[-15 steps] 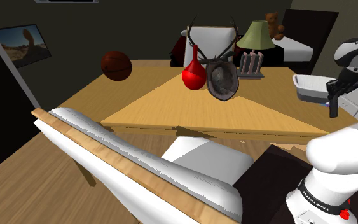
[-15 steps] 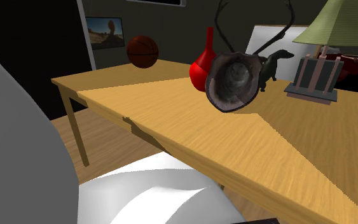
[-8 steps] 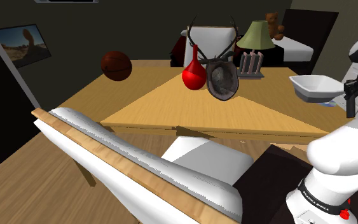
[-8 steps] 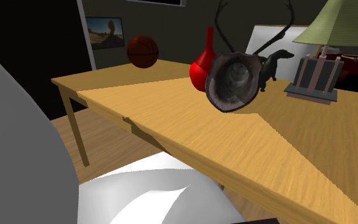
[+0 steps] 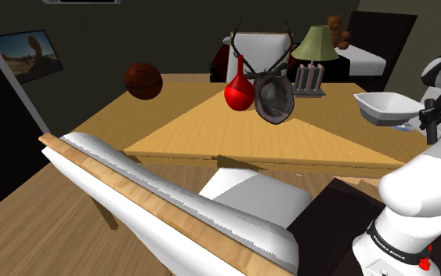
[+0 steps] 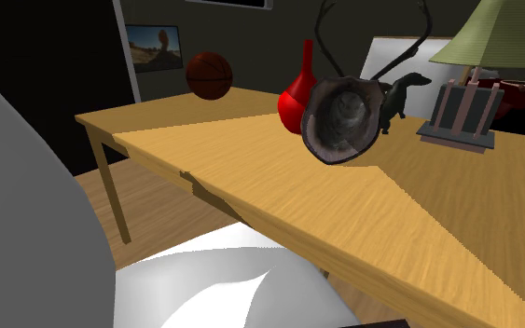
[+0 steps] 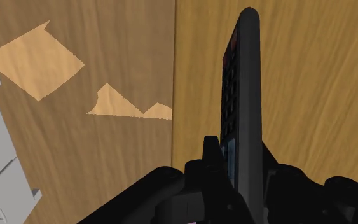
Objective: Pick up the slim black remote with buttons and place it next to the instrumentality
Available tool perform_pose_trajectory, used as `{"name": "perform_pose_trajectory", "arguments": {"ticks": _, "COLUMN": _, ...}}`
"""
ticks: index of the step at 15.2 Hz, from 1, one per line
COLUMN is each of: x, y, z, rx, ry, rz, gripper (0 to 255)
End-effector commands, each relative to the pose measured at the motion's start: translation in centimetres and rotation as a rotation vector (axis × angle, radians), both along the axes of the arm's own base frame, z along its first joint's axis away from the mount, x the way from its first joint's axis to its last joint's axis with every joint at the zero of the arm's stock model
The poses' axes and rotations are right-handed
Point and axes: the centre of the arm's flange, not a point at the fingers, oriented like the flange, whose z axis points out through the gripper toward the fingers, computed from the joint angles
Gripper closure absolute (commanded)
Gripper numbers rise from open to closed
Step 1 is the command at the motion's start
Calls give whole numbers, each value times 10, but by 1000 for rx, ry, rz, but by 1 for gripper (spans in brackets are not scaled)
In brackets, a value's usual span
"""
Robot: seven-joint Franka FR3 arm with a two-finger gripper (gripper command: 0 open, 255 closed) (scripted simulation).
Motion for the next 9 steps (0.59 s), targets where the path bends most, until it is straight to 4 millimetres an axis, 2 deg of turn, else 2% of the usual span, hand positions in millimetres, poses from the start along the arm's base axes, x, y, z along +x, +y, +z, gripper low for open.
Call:
{"name": "perform_pose_trajectory", "arguments": {"ticks": 1, "x": -3, "y": 2, "z": -13, "rx": 10, "ry": 5, "rz": -1, "gripper": 255}}
{"name": "perform_pose_trajectory", "arguments": {"ticks": 6, "x": -3, "y": 2, "z": -39, "rx": 10, "ry": 5, "rz": -1, "gripper": 255}}
{"name": "perform_pose_trajectory", "arguments": {"ticks": 9, "x": -3, "y": 2, "z": -39, "rx": 10, "ry": 5, "rz": -1, "gripper": 255}}
